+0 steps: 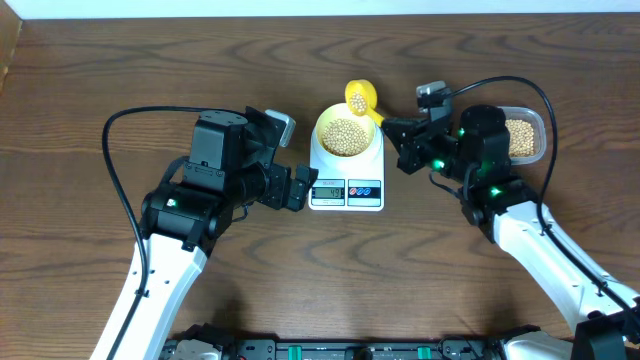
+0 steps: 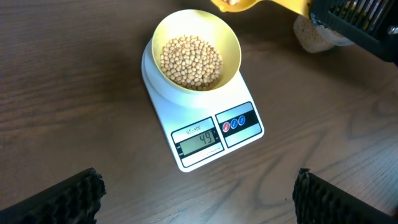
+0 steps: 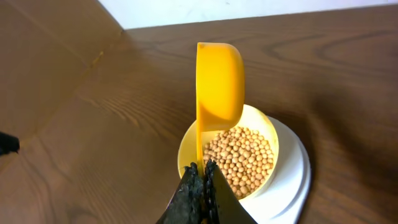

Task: Scoop item into bowl and weigh 50g on scale
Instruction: 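Lift the scoop and carry it left over the yellow bowl, then tilt the scoop over the bowl with the right gripper to add soybeans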

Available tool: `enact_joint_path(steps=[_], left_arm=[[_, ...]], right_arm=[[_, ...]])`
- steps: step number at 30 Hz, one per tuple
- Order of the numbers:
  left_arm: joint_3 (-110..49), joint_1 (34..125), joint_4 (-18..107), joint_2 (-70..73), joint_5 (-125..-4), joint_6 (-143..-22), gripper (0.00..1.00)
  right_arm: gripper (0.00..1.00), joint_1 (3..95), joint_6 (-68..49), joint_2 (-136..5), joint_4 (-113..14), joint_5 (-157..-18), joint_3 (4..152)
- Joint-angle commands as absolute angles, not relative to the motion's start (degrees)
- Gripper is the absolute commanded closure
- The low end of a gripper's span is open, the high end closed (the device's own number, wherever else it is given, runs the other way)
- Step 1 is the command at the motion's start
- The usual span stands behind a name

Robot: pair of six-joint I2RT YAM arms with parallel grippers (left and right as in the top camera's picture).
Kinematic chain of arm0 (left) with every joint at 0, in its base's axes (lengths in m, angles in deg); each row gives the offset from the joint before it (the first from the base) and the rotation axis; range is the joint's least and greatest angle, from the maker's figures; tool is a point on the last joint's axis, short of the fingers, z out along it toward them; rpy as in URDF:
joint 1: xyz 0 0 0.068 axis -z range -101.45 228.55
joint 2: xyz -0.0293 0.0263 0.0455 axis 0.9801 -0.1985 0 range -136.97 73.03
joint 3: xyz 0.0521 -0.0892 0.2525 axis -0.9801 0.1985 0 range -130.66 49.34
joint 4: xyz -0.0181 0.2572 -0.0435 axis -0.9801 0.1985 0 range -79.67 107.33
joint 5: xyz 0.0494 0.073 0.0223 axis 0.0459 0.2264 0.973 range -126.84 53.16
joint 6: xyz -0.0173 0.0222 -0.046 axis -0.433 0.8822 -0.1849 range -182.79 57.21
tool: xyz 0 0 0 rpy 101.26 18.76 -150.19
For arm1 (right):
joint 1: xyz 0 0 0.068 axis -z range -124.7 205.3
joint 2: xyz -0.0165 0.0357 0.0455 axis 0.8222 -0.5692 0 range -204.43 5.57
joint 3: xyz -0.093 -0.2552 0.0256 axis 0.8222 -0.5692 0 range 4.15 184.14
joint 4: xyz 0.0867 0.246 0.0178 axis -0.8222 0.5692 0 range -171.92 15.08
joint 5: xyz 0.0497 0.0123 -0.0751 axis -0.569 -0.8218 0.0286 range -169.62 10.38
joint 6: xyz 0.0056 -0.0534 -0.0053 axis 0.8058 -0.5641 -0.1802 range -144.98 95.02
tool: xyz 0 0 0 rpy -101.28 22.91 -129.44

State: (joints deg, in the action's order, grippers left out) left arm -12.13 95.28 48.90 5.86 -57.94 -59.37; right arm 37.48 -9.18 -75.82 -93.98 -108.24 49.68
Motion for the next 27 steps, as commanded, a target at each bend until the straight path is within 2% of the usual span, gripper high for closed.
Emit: enact_joint_path(steps=[1,27], left_arm=[[-12.0,95.4,48.8,5.7,-58.4,-58.8,0.01],[-12.0,95.4,48.8,5.7,-58.4,-58.8,0.01]], right_arm=[[0.99,36.3,-13.6,-76.2,-94.1,-108.0,49.8],[0.99,36.1,-23.8,-76.2,-94.1,-105.6,49.8]])
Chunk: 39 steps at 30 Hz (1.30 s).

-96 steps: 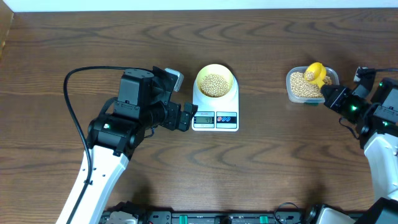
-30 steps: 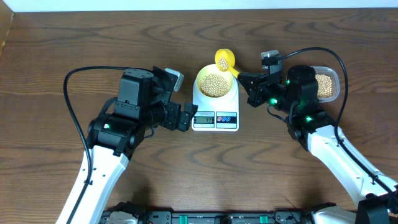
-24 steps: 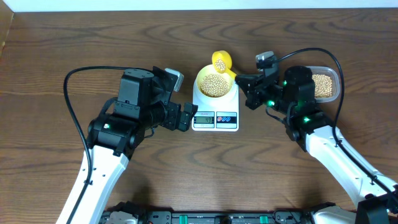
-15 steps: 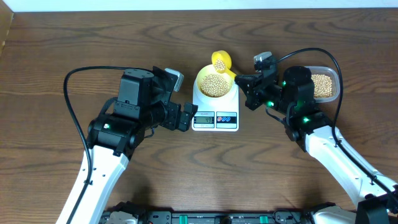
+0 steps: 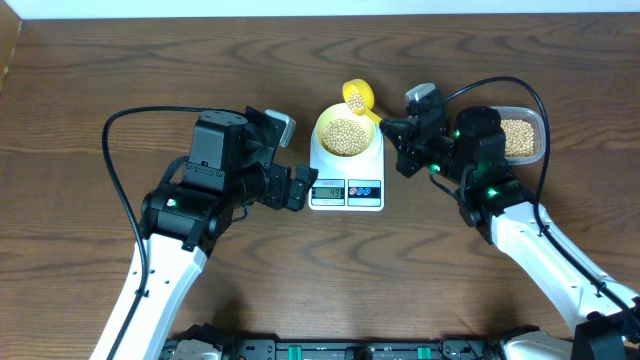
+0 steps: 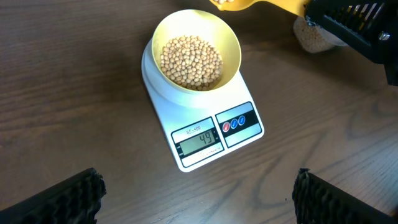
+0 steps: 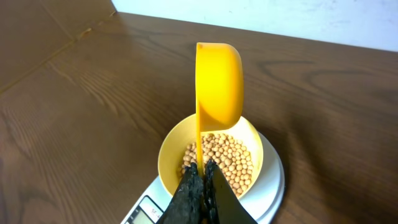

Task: Scoop item into bowl and weigh 50g on scale
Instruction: 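Tilt the scoop over the bowl with the right gripper to add soybeans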

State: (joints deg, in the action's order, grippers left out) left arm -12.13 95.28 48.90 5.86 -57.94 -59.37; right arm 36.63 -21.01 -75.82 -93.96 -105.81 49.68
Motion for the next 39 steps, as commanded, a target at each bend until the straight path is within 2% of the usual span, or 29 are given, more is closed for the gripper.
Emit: enact_joint_path(steps=[1,20,33,39], left_arm=[[-12.0,95.4,48.8,5.7,-58.4,-58.8,0.01],[-12.0,95.4,48.8,5.7,-58.4,-58.8,0.01],[-12.0,95.4,48.8,5.7,-58.4,-58.8,0.01],[-12.0,95.4,48.8,5.7,-58.4,-58.8,0.01]], right_arm=[[0.99,36.1,-23.8,-76.2,-94.1,-105.6,49.8],[0.99,35.5,-25.7,-76.2,-93.9,-107.6,49.8],[0.99,35.0,-25.9,-76.2,-93.8,-103.9,49.8],[0.99,35.0,-18.3,-76.2,-93.9,-104.0,49.8]])
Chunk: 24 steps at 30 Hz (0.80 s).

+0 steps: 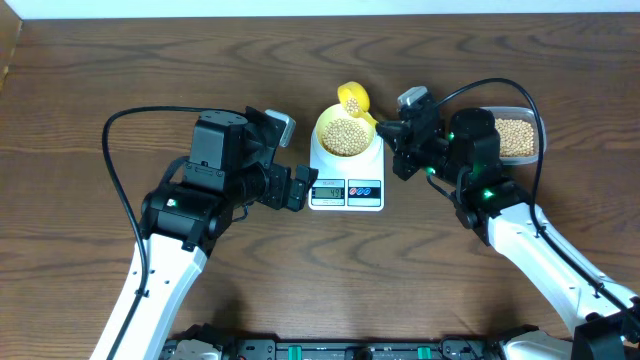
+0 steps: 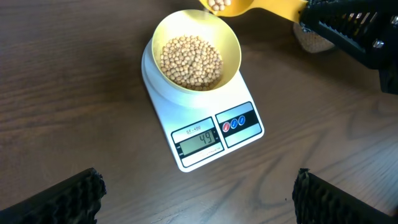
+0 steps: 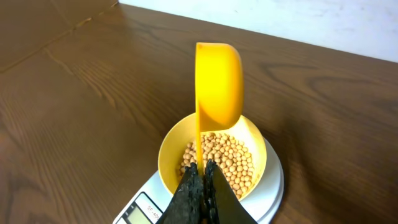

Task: Scoop item into bowl and weigh 50g on scale
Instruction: 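Tilt the scoop over the bowl with the right gripper to add soybeans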

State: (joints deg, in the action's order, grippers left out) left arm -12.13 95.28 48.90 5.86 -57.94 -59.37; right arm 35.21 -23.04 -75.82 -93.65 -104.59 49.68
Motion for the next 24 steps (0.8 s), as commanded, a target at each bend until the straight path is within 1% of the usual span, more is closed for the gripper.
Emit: enact_joint_path(steps=[1,4,18,24], left_arm=[[-12.0,95.4,48.8,5.7,-58.4,-58.8,0.01],[-12.0,95.4,48.8,5.7,-58.4,-58.8,0.01],[-12.0,95.4,48.8,5.7,-58.4,-58.8,0.01],[-12.0,95.4,48.8,5.7,-58.4,-58.8,0.01]], right_arm=[[0.99,35.0,-16.5,-76.2,-94.0,-104.2,49.8],[0.99,35.0,-13.8,-76.2,-94.0,-105.1,49.8],[0.99,35.2,-13.6,-76.1,-95.3,-105.7,49.8],[0.99,37.9,-8.3,-74.9,-96.5,-105.7,49.8]])
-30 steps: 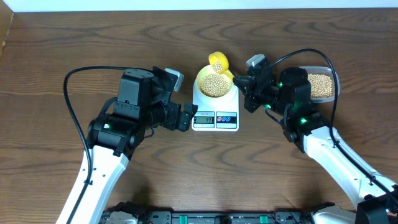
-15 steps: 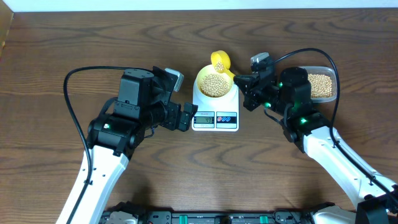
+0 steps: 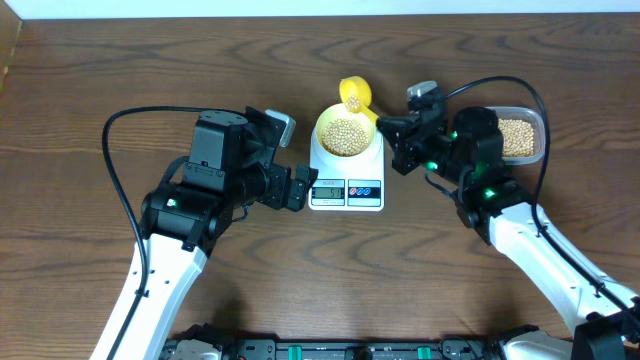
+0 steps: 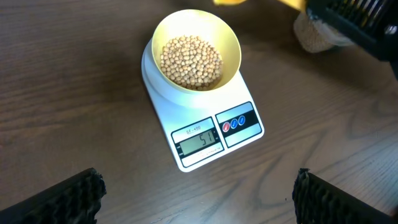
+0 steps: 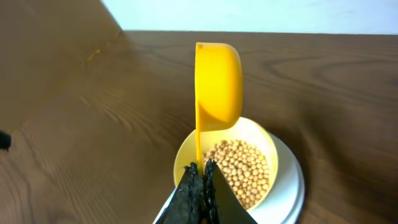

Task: Scoop item into bowl and weigh 50g on scale
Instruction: 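Tilt the scoop over the bowl with the right gripper to add soybeans, then move the scoop right back to the soybean tub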

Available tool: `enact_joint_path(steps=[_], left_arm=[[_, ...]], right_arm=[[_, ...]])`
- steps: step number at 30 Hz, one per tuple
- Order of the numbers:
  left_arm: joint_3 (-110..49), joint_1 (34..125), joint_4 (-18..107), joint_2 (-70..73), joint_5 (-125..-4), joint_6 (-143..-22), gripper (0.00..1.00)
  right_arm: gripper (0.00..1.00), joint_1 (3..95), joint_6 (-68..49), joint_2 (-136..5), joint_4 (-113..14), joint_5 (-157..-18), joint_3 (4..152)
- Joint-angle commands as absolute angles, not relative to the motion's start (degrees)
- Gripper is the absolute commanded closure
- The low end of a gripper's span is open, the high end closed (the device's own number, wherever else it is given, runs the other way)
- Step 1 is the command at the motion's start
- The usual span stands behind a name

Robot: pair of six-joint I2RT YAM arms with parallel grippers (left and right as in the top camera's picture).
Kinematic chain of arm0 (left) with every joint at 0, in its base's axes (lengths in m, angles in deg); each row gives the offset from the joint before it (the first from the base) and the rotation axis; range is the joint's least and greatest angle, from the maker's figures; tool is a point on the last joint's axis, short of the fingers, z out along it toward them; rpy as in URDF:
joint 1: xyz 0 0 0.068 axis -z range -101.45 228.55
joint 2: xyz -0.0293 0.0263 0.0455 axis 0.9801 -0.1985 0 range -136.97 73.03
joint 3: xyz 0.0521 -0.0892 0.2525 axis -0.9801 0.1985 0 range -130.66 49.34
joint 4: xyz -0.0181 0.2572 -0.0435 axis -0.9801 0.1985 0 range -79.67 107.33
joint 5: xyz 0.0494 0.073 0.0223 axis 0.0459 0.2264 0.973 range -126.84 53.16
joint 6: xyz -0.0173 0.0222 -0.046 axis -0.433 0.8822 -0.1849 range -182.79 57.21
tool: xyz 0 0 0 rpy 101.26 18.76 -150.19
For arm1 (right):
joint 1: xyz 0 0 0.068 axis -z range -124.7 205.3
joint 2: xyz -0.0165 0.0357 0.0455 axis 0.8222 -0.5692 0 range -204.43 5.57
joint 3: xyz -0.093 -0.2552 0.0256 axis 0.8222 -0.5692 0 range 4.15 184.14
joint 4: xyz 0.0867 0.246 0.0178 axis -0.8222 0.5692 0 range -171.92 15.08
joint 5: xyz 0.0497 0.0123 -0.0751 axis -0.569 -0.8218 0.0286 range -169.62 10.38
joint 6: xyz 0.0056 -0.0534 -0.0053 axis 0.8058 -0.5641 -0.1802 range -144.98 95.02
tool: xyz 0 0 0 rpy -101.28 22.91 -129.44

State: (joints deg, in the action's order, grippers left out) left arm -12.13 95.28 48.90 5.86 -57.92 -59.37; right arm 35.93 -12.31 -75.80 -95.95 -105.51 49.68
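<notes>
A yellow bowl of beans sits on a white scale whose display reads 51. My right gripper is shut on the handle of a yellow scoop, held on edge above and behind the bowl; overhead, the scoop still holds a few beans. My left gripper stands open, low over the table in front of the scale, holding nothing.
A clear tub of beans stands right of the scale behind my right arm. Both arms flank the scale. The table's far edge meets a white wall.
The scale display went from 49 to 51. My right gripper and scoop drew back a little from over the bowl's rim toward the far right. The left arm is unmoved.
The scoop hung behind the bowl with the scale reading 49. At the two later moments it stood closer in, at last with its beans over the bowl's far rim. Now the display reads 51 and the scoop is back behind the bowl.
</notes>
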Motion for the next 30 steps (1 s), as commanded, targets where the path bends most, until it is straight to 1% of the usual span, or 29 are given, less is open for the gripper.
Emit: enact_joint_path(steps=[1,6,11,18,23,25,30], left_arm=[[-12.0,95.4,48.8,5.7,-58.4,-58.8,0.01],[-12.0,95.4,48.8,5.7,-58.4,-58.8,0.01],[-12.0,95.4,48.8,5.7,-58.4,-58.8,0.01],[-12.0,95.4,48.8,5.7,-58.4,-58.8,0.01],[-12.0,95.4,48.8,5.7,-58.4,-58.8,0.01],[-12.0,95.4,48.8,5.7,-58.4,-58.8,0.01],[-12.0,95.4,48.8,5.7,-58.4,-58.8,0.01]], right_arm=[[0.99,39.0,-6.6,-74.5,-96.5,-105.7,49.8],[0.99,43.1,-0.9,-73.7,-96.5,-106.4,49.8],[0.99,47.6,-0.5,-73.4,-96.2,-109.2,49.8],[0.99,55.4,5.6,-73.1,-96.3,-112.0,49.8],[0.99,60.9,6.3,-72.4,-95.5,-115.8,49.8],[0.99,63.3,6.3,-71.9,-93.5,-116.1,49.8],[0.99,71.0,6.2,-70.1,-83.7,-116.1,49.8]])
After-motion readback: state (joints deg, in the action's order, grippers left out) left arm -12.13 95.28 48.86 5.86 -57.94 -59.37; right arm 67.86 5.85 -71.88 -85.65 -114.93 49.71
